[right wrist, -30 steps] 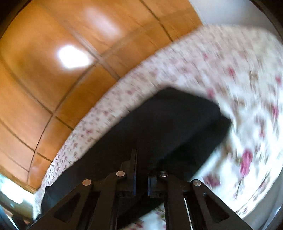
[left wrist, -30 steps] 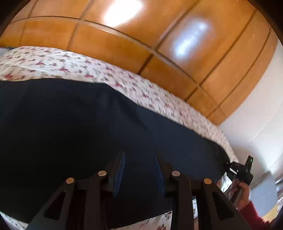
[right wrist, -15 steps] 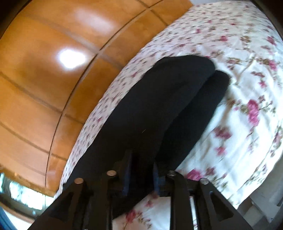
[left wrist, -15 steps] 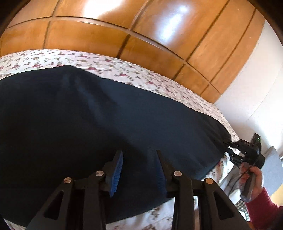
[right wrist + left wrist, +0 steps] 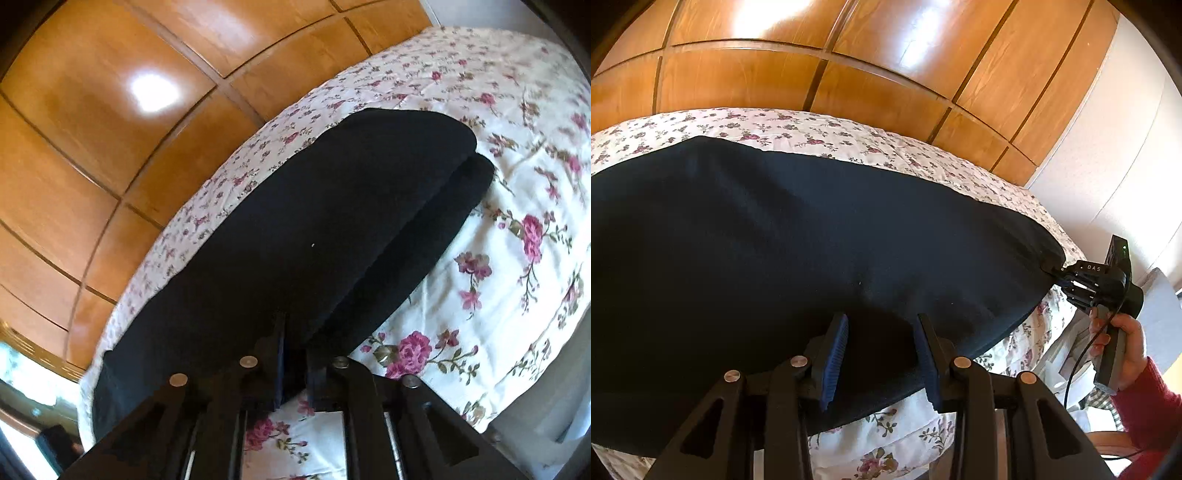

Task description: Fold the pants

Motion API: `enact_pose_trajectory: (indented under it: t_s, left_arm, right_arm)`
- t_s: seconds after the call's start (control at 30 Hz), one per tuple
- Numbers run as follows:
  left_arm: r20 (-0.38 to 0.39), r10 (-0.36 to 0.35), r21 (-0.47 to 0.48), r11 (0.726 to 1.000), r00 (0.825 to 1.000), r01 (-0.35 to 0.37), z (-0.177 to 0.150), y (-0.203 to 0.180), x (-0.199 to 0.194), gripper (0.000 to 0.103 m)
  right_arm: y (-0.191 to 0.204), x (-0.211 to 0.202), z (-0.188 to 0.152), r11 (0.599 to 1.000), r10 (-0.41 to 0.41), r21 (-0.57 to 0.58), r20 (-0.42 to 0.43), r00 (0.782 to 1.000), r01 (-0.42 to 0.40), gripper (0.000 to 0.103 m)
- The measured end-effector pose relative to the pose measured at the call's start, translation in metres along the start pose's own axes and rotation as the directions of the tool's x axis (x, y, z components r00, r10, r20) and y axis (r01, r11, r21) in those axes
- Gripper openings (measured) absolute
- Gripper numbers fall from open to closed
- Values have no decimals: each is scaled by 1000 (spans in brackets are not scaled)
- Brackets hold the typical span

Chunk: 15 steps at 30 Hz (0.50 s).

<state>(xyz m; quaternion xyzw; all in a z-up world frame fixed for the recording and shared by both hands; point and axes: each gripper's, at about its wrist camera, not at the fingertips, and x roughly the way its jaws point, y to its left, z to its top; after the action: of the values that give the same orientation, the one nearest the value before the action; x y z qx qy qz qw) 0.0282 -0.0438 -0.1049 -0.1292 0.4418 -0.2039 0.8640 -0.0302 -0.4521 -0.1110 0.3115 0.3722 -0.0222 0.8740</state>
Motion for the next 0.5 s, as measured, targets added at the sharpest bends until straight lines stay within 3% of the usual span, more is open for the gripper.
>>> enact_pose_trajectory:
  t_s: [0.13,0.2,0.33,0.43,0.5]
  left_arm:
    - [14,-19,-33,999,1000,19,11,7,-7,36]
    - [48,6,-43,999,999,-4,21,13,-14,36]
    - [93,88,-58,995,992,-82,48,31,-26,36]
    - [97,163,-73,985,982,-156,70,47,-28,36]
    - [84,204,-86,977,975,-197,83,61,-24,36]
  right_arm:
    - [-4,-15,2,999,-24,33,49,999,22,25]
    - [-9,-22,4,998,-36,47,83,996,32,37]
    - [-17,-28,9,992,-100,84,118,988,91,40]
    - [11,-48,6,962,-250,-48,259,933,271,40]
    - [43,-57,4,940,-225,-168,355,907,298,40]
